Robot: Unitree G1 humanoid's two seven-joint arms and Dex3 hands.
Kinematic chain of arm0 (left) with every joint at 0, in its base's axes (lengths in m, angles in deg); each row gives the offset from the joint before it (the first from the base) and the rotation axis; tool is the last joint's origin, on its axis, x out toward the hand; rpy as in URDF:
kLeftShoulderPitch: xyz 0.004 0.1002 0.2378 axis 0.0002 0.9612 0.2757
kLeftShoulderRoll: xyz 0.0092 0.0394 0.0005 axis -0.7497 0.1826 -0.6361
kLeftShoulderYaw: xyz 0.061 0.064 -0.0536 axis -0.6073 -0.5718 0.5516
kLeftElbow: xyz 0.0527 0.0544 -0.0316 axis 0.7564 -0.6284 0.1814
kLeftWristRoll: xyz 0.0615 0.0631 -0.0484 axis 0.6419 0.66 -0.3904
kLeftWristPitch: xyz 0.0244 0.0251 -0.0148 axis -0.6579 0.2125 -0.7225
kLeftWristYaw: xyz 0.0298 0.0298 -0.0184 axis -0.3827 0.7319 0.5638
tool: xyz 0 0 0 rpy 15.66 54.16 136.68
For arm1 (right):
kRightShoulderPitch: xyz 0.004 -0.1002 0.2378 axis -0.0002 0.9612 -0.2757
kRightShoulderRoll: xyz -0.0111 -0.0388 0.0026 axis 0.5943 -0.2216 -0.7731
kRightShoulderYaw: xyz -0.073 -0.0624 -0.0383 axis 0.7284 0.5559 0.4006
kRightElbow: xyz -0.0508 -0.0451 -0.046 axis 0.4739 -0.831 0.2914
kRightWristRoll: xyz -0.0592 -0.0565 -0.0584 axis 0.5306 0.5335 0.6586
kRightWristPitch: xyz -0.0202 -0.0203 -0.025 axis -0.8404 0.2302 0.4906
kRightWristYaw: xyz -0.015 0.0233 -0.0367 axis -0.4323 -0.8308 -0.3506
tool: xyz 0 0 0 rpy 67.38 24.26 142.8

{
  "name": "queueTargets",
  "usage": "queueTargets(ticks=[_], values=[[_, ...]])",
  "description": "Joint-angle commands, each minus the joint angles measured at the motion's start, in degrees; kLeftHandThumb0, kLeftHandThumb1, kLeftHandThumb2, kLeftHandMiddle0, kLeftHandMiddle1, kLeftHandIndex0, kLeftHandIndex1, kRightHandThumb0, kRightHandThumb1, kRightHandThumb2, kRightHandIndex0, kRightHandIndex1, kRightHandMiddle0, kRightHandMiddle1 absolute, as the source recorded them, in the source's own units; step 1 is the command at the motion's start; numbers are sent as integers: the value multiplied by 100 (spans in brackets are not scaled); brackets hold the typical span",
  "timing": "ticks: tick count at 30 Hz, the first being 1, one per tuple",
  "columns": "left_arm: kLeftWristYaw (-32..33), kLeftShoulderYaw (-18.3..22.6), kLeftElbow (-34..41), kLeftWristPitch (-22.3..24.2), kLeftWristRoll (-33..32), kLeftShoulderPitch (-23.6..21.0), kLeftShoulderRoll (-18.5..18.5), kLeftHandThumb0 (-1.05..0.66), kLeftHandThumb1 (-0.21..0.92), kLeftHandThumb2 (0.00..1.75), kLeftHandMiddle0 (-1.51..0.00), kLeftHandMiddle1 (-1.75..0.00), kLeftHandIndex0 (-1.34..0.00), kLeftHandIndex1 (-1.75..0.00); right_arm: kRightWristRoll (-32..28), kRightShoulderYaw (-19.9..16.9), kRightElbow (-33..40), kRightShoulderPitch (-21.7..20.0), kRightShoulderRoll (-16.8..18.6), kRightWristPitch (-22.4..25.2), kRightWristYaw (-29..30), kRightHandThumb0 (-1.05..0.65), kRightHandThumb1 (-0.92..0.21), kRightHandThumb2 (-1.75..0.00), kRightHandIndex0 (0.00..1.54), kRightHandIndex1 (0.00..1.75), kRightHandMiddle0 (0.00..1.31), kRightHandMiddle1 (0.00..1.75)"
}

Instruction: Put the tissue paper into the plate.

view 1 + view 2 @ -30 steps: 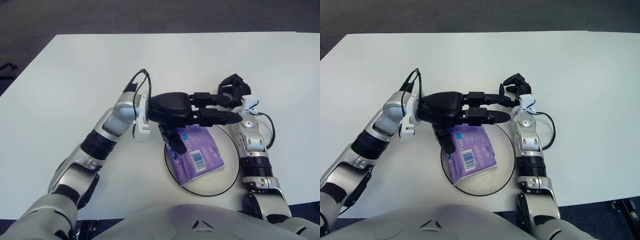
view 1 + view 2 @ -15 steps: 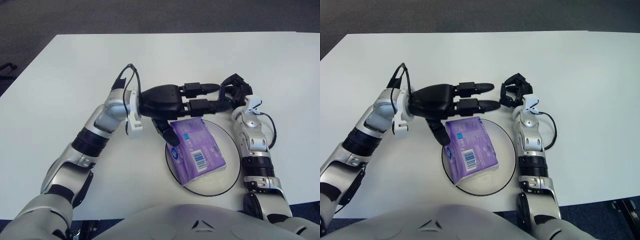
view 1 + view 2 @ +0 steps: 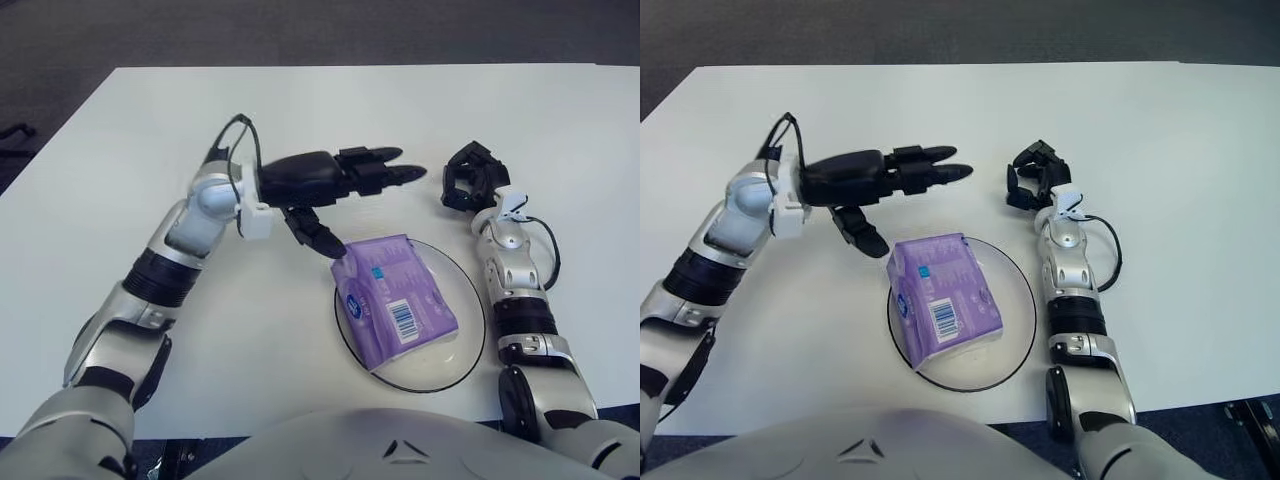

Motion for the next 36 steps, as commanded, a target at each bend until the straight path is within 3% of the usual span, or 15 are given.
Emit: queueTargets(ticks=[1,10,19,25,28,31,36], values=[[90,261,-175,-91,-134,-86,-97,-105,92,47,0,0,0,0,-156,-32,-609,589,128,2,-253,-45,-40,-122,121,175,55,175],[290,640,-765,-558,-222,107,-134,-105,92,50,0,0,0,0,-250,-101,-892,542,81,-340,-585,-44,-44,-116,127,175,51,175],[715,1231,-1410,-569,-689,570,2,-105,92,53,-3,-2,-2,-1,-241,-125,-964,528,88,-434,-664,-44,-46,-115,128,175,50,175],[1907,1588,-1413,-384,-272,810,625,-105,92,61,-25,-12,0,-47,-220,-121,-970,528,91,-467,-666,-44,-46,-114,128,175,50,175],[2236,1683,-1298,-122,-334,961,830,-103,92,65,-32,-30,0,-66,-212,-116,-979,528,87,-486,-670,-44,-46,-114,129,175,50,175],[2502,1793,-1174,192,-555,1129,1070,-98,92,67,-35,-60,0,-88,-203,-105,-985,530,80,-498,-679,-44,-46,-114,129,175,50,175],[2767,2001,-947,815,-1190,1303,1506,-84,92,69,-41,-96,-1,-120,-225,-112,-986,537,86,-513,-711,-43,-46,-114,129,175,50,175]])
